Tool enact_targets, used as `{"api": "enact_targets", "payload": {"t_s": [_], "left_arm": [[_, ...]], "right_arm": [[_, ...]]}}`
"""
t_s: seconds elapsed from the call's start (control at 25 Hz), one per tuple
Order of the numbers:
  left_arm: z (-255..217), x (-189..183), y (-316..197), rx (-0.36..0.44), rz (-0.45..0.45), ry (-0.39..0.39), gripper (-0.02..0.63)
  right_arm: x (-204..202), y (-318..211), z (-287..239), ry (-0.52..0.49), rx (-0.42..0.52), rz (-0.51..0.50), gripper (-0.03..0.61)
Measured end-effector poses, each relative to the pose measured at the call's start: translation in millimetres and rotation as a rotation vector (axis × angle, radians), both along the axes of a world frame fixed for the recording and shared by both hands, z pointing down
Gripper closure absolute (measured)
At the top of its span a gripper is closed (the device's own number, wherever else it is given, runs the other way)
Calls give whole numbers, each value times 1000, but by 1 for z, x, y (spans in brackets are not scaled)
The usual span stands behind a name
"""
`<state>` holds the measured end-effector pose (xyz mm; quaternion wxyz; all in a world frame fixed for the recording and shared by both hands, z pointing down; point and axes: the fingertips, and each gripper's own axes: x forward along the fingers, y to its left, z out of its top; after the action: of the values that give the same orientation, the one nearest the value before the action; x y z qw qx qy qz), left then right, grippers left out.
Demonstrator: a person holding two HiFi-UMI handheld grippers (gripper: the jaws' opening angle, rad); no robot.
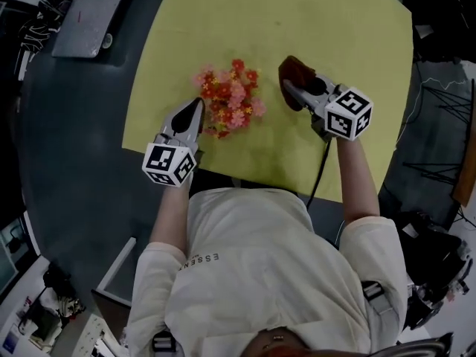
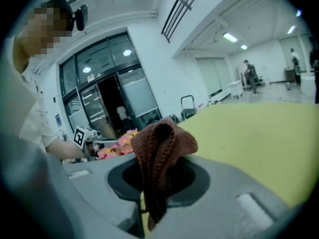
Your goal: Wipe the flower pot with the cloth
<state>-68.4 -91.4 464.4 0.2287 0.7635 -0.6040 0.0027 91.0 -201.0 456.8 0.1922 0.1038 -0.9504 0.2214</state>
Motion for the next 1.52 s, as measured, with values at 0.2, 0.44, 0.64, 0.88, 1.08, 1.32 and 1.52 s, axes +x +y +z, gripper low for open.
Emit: {"api": "enact_targets", "payload": {"t_s": [0.2, 0.44, 0.64, 0.88, 1.08, 1.32, 1.52], "left_arm": [[-43, -21, -2, 123, 69, -24, 598], [-65, -52, -5, 159, 225, -31, 598], [-77, -101, -5, 183, 327, -33, 598], [-68, -138, 17, 162, 433, -46, 598], [-52, -170, 28, 114, 436, -22, 598], [-28, -186, 37, 70, 443, -6, 598], [-7, -198, 43, 23, 447, -5, 598]], "right_arm": [[5, 25, -56, -49, 82, 225, 520], [-24, 54, -99, -83, 102, 420, 520], [-79, 83, -109, -84, 107, 513, 520], [-151, 122, -99, -60, 93, 549, 520], [-211, 138, -56, 52, 66, 587, 518], [-250, 138, 13, 147, -11, 670, 517], [-247, 124, 67, 229, -35, 795, 517]]}}
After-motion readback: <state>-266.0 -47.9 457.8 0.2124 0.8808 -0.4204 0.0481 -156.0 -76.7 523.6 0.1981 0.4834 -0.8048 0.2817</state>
